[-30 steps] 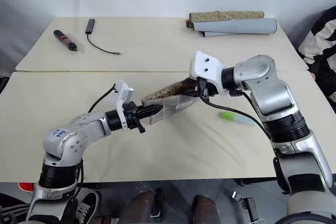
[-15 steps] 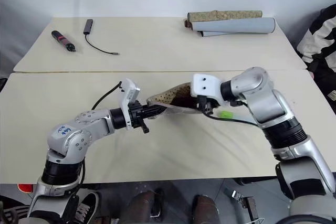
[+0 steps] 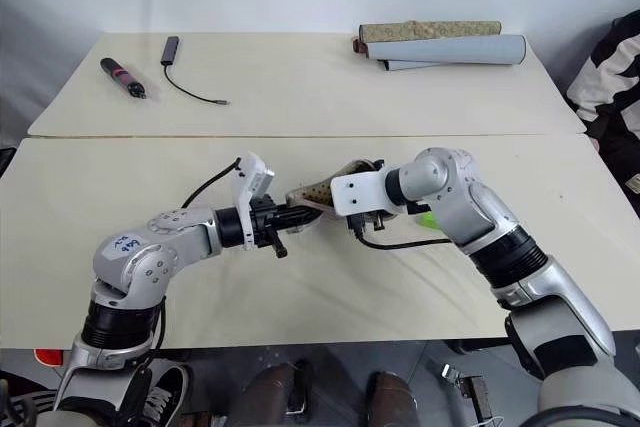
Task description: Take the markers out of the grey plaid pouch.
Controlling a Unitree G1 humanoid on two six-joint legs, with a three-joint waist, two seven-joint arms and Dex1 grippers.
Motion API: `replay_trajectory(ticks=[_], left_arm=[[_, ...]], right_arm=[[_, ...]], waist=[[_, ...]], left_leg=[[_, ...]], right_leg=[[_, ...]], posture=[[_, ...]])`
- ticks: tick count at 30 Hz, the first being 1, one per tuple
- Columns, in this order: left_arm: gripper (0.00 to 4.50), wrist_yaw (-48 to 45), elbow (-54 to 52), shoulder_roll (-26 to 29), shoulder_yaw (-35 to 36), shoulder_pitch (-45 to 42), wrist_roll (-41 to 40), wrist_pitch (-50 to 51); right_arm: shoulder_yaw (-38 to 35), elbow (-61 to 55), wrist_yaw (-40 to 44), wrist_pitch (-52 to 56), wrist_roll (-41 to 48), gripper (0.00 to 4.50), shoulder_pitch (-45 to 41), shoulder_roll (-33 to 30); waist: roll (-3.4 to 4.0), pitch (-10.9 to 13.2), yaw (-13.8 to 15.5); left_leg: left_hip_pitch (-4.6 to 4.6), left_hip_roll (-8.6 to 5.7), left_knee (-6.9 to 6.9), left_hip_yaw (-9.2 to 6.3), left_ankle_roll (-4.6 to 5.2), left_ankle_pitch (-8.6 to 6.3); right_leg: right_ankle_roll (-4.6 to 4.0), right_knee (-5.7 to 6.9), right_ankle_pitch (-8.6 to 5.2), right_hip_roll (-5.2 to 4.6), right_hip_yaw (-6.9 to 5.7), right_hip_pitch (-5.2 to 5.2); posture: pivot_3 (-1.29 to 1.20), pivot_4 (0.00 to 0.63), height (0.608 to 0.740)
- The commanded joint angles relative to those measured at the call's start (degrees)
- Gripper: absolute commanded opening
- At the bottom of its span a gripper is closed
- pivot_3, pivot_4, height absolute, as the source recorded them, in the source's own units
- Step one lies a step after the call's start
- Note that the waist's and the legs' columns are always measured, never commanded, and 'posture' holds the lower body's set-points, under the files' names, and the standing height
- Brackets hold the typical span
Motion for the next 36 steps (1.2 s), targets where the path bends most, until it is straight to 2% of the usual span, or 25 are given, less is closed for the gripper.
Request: replay_trajectory(ticks=[1, 8, 12, 15, 18, 36], left_arm=[[0.00, -0.7, -1.9, -1.6, 1.6, -0.1, -3.5, 1.5], [0.00, -2.9, -3.3, -0.7, 0.3, 0.4, -3.8, 1.9], [0.00, -2.6, -3.5, -2.4, 2.7, 0.5, -6.7, 2.6], [0.00, -2.2, -3.2, -3.1, 3.8, 0.8, -7.9, 3.6], [0.00, -1.6, -3.1, -4.7, 6.4, 1.6, -11.3, 5.8], [0.00, -1.6, -2.5, -2.1, 3.9, 5.0, -8.3, 4.2]], right_arm=[[-3.1, -0.7, 0.2, 2.7, 1.3, 1.50, -1.5, 0.9], [-2.0, -0.7, 3.0, 3.2, 0.0, 1.50, -0.7, 0.4], [-2.2, -1.5, 4.6, 5.8, 1.4, 1.50, -0.4, 1.4], [-2.1, -1.9, 4.4, 5.3, 1.1, 2.33, -0.4, 1.8], [-1.4, -2.7, 4.8, 4.7, 0.9, 2.33, -0.5, 2.4], [1.1, 7.3, -0.8, 0.3, -3.9, 2.33, -1.4, 9.5]], waist=[[0.00, 0.0, 0.0], [0.00, 0.0, 0.0], [0.00, 0.0, 0.0], [0.00, 0.0, 0.0], [0.00, 0.0, -0.1], [0.00, 0.0, -1.2]], left_leg=[[0.00, 0.00, 0.00, 0.00, 0.00, 0.00], [0.00, 0.00, 0.00, -0.01, 0.01, 0.00], [0.01, 0.00, 0.00, -0.01, 0.01, 0.00], [0.01, 0.00, 0.00, -0.01, 0.01, 0.00], [0.00, 0.00, 0.00, -0.01, 0.01, 0.00], [0.07, 0.00, 0.00, -0.03, -0.01, 0.01]], right_leg=[[0.00, 0.00, 0.00, 0.00, 0.00, 0.00], [0.00, 0.00, 0.00, 0.00, -0.01, 0.00], [0.00, 0.01, 0.00, 0.00, 0.00, 0.01], [0.00, 0.01, 0.00, 0.00, -0.01, 0.01], [0.00, 0.00, 0.00, 0.00, 0.00, 0.01], [0.00, 0.04, 0.00, 0.01, -0.01, 0.06]], posture=[[0.00, 0.150, 0.740], [0.00, 0.150, 0.740], [0.00, 0.150, 0.740], [0.00, 0.150, 0.740], [0.00, 0.150, 0.740], [0.00, 0.150, 0.740]])
